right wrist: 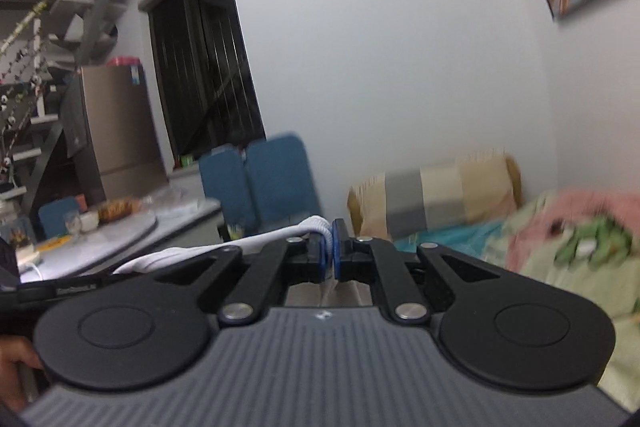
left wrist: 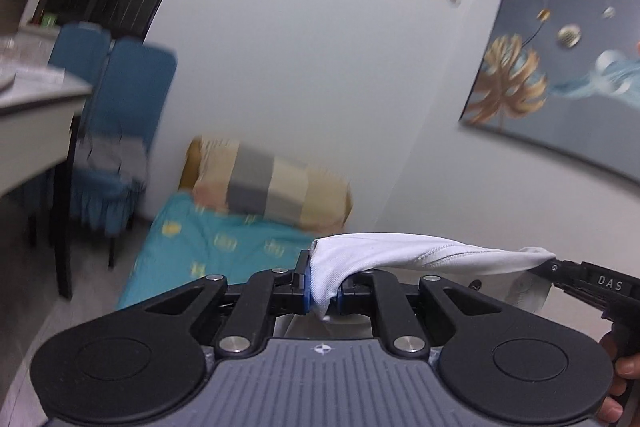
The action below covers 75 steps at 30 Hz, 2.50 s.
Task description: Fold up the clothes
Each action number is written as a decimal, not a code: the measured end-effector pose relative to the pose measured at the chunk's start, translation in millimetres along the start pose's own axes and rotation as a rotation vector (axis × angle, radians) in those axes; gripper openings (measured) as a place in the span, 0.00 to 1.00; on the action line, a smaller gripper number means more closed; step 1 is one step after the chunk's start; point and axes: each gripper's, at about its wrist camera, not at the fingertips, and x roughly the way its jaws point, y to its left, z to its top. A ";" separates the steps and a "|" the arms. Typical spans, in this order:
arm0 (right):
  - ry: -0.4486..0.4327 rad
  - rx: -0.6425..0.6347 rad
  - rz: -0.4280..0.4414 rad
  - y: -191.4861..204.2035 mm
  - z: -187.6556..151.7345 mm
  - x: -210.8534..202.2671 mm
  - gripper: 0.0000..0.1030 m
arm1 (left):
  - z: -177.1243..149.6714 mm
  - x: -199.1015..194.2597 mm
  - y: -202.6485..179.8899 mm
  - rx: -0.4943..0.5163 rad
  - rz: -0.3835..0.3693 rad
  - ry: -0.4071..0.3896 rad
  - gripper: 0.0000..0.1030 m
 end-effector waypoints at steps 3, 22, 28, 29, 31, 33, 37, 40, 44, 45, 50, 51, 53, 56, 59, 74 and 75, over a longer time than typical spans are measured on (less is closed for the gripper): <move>0.113 0.047 0.016 -20.4 -41.1 31.9 0.06 | -35.9 45.8 34.1 -0.027 0.033 0.079 0.11; 0.547 0.402 0.023 -145.0 -235.9 224.0 0.07 | -160.5 257.8 124.3 0.190 0.336 0.410 0.54; 0.540 0.496 0.072 -152.1 -234.9 216.6 0.07 | -161.6 207.6 76.8 0.346 0.294 0.322 0.54; 0.539 0.512 0.080 -153.3 -234.7 215.4 0.07 | -164.3 201.4 71.1 0.352 0.273 0.316 0.54; 0.536 0.543 0.096 -155.7 -234.3 212.9 0.07 | -170.5 196.5 62.4 0.344 0.221 0.322 0.54; 0.533 0.570 0.113 -156.5 -233.7 210.1 0.07 | -178.7 207.5 60.2 0.312 0.203 0.351 0.50; 0.522 0.591 0.142 -151.5 -230.7 200.9 0.07 | -199.6 244.8 65.6 0.261 0.267 0.369 0.48; 0.513 0.597 0.167 -148.4 -227.8 192.5 0.07 | -207.8 256.4 64.7 0.296 0.364 0.298 0.45; 0.509 0.597 0.182 -147.1 -227.3 186.7 0.07 | -208.7 258.6 61.6 0.343 0.408 0.202 0.45; 0.510 0.592 0.181 -146.8 -227.5 186.5 0.07 | -208.2 258.2 60.6 0.354 0.398 0.189 0.45; 0.515 0.547 0.160 -144.8 -229.4 190.6 0.07 | -202.3 248.1 49.5 0.409 0.319 0.136 0.04; 0.517 0.538 0.156 -144.4 -229.8 191.4 0.07 | -198.5 242.7 46.2 0.409 0.295 0.128 0.02; 0.519 0.520 0.147 -143.6 -230.5 193.0 0.07 | -189.8 230.2 39.4 0.405 0.245 0.114 0.01; 0.520 0.491 0.102 -146.4 -231.4 195.2 0.08 | -167.0 197.6 35.1 0.322 0.119 0.128 0.01; 0.523 0.472 0.054 -150.8 -233.1 197.2 0.09 | -149.8 167.6 42.3 0.217 0.019 0.130 0.01; 0.677 0.202 0.059 -107.6 -250.8 209.0 0.12 | -127.5 147.6 95.3 -0.043 -0.125 0.158 0.01; 0.687 0.185 0.065 -104.8 -252.1 209.9 0.12 | -127.2 146.9 96.2 -0.046 -0.123 0.157 0.01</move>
